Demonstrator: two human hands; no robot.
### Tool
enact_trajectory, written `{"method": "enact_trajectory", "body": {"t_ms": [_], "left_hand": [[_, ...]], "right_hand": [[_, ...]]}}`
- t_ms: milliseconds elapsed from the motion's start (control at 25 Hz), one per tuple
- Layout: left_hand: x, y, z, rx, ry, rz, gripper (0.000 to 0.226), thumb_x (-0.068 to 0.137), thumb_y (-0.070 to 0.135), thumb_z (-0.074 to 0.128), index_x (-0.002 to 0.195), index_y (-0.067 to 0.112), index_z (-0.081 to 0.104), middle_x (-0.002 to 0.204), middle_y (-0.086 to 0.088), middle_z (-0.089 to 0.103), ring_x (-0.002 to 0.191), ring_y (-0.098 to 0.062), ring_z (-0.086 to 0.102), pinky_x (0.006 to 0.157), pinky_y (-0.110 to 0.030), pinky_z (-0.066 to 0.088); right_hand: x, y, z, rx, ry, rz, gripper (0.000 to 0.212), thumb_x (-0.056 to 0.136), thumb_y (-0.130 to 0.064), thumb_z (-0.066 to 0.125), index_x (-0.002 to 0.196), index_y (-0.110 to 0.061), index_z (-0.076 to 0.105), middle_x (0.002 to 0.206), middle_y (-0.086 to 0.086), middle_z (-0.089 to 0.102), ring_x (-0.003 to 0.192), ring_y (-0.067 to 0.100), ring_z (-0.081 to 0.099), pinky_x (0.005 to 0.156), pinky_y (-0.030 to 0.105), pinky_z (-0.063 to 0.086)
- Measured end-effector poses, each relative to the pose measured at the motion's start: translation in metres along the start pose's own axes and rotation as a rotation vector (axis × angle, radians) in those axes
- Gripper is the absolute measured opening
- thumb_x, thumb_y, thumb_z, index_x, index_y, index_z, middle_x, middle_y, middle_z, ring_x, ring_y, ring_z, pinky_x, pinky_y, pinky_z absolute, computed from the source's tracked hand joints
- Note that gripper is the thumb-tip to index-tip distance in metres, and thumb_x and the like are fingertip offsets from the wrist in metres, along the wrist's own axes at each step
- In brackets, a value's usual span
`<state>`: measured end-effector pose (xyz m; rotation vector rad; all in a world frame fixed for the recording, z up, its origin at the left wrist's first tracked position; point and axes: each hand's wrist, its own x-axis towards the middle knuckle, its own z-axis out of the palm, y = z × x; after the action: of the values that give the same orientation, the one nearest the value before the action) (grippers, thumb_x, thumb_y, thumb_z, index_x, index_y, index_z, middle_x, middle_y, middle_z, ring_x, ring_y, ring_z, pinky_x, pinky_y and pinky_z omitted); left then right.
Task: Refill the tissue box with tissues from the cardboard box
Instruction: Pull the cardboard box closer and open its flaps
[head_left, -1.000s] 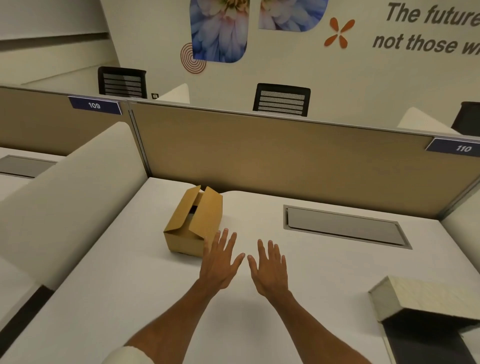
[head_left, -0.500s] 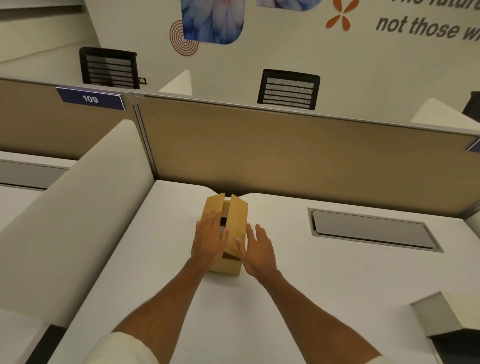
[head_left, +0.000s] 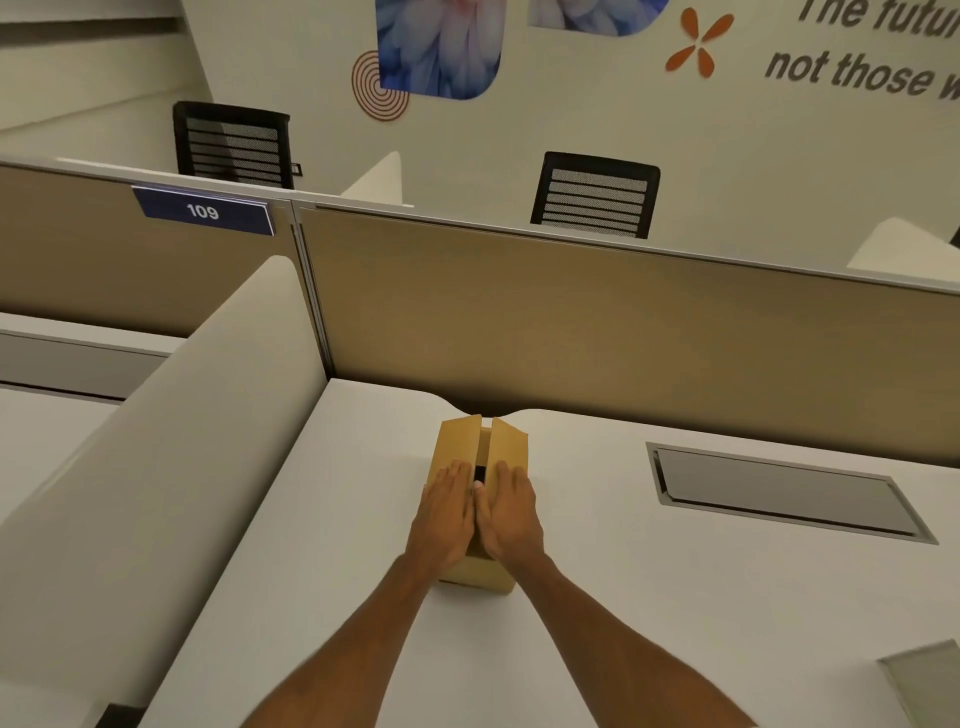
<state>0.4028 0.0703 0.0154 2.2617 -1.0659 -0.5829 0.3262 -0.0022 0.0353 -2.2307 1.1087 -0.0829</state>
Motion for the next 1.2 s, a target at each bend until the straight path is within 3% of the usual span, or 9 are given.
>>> {"method": "enact_trajectory", "body": {"t_ms": [120,320,520,640,760,880,1000,1120,1200], "left_hand": [[-0.004,-0.002,-0.011,-0.008,0.04,0.044,0.055,0.102,0.034,0.027,0.151,0.02,0.005,0.161,0.0,0.008,0.147,-0.019,0.011,0.121,-0.04,0.01],[-0.007,-0.037,-0.075,0.043,0.096,0.216,0.05,0.103,0.025,0.029,0.151,0.021,0.017,0.157,0.002,0.024,0.143,-0.013,0.023,0.117,-0.033,0.023],[-0.02,-0.105,-0.091,0.209,0.009,0.105,0.053,0.102,0.031,0.028,0.151,0.013,0.014,0.157,-0.003,0.023,0.144,-0.02,0.023,0.115,-0.034,0.023],[-0.018,-0.115,-0.075,0.285,0.003,0.062,0.088,0.086,0.068,-0.004,0.15,0.01,0.012,0.158,-0.004,0.02,0.145,-0.024,0.02,0.116,-0.036,0.022],[-0.008,-0.121,-0.06,0.382,-0.066,0.007,0.113,0.066,0.075,-0.027,0.151,0.012,0.012,0.159,-0.004,0.012,0.147,-0.022,0.012,0.117,-0.039,0.018],[-0.008,-0.108,-0.058,0.413,-0.054,0.005,0.094,0.086,0.068,-0.002,0.148,0.002,0.021,0.156,-0.014,0.021,0.145,-0.03,0.019,0.116,-0.042,0.019],[0.0,-0.086,-0.061,0.645,0.069,0.038,0.066,0.091,0.036,0.055,0.141,-0.001,0.037,0.149,-0.02,0.037,0.14,-0.034,0.031,0.116,-0.046,0.02],[0.019,-0.053,-0.065,0.671,0.182,0.073,0.056,0.095,0.032,0.042,0.141,0.0,0.038,0.148,-0.02,0.039,0.141,-0.033,0.031,0.117,-0.044,0.016],[0.032,-0.039,-0.057,0.629,0.169,0.07,0.067,0.095,0.045,0.022,0.146,0.002,0.027,0.154,-0.018,0.028,0.144,-0.03,0.021,0.118,-0.042,0.008]], "right_hand": [[0.003,0.004,-0.009,0.024,0.0,0.006,0.06,0.099,-0.048,0.025,0.151,-0.021,0.012,0.16,0.004,0.017,0.145,0.026,0.023,0.114,0.044,0.029],[0.0,0.033,-0.051,0.156,0.066,-0.132,0.046,0.102,-0.033,0.031,0.146,-0.02,0.031,0.141,0.005,0.052,0.128,0.025,0.052,0.104,0.038,0.043],[-0.002,0.077,-0.066,0.21,0.07,-0.112,0.055,0.102,-0.029,0.032,0.152,-0.025,0.011,0.136,-0.004,0.048,0.12,0.022,0.055,0.1,0.04,0.047],[0.002,0.101,-0.062,0.053,-0.02,-0.116,0.052,0.098,-0.047,0.025,0.148,-0.032,0.016,0.15,0.007,0.038,0.128,0.024,0.046,0.106,0.038,0.04],[0.007,0.112,-0.054,-0.123,-0.093,-0.073,0.092,0.074,-0.078,-0.001,0.151,-0.029,0.011,0.16,0.009,0.017,0.144,0.029,0.023,0.117,0.043,0.025],[0.01,0.111,-0.044,-0.213,-0.053,-0.014,0.103,0.066,-0.083,-0.012,0.152,-0.028,0.004,0.163,0.006,0.0,0.149,0.029,0.003,0.12,0.044,0.015],[0.014,0.079,-0.048,-0.077,0.073,-0.043,0.066,0.096,-0.054,0.014,0.153,-0.023,0.001,0.163,0.0,0.003,0.15,0.02,0.007,0.121,0.041,0.013],[0.03,0.048,-0.054,-0.086,0.081,-0.168,0.056,0.102,-0.032,0.027,0.152,-0.013,0.01,0.161,0.004,0.015,0.147,0.024,0.022,0.119,0.041,0.026],[0.043,0.034,-0.051,-0.203,0.066,-0.238,0.059,0.1,-0.03,0.037,0.151,-0.01,0.014,0.161,0.006,0.015,0.147,0.025,0.021,0.117,0.038,0.026]]}}
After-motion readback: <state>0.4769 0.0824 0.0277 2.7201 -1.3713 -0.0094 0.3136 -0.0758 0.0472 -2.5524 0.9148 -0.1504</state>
